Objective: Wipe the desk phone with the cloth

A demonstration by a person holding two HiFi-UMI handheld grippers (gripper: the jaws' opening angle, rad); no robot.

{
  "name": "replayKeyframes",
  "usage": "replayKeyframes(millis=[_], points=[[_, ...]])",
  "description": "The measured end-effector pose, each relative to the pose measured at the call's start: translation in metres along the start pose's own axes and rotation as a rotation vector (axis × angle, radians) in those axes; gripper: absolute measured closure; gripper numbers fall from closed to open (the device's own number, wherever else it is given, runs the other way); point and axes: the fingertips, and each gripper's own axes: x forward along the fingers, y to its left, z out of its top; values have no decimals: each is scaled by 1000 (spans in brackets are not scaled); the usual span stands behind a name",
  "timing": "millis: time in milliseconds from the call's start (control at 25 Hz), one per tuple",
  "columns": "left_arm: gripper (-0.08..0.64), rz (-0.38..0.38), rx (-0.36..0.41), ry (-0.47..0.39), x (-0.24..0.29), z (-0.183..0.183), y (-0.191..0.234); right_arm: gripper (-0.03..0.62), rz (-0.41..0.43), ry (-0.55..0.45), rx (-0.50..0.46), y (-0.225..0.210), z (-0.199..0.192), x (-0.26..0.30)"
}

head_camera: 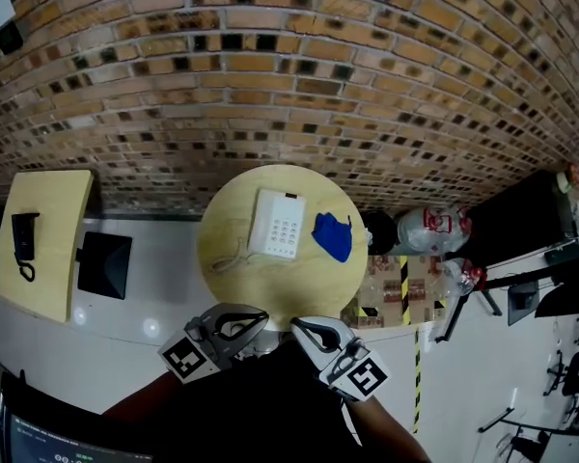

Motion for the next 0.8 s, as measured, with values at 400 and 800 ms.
replayKeyframes(millis=[400, 800], points=[[560, -38, 29, -17, 4, 6, -7, 592, -43, -20, -4, 12, 2, 2], [560, -34, 27, -10, 6, 5, -11, 592, -52, -20, -20, 6, 1, -2]])
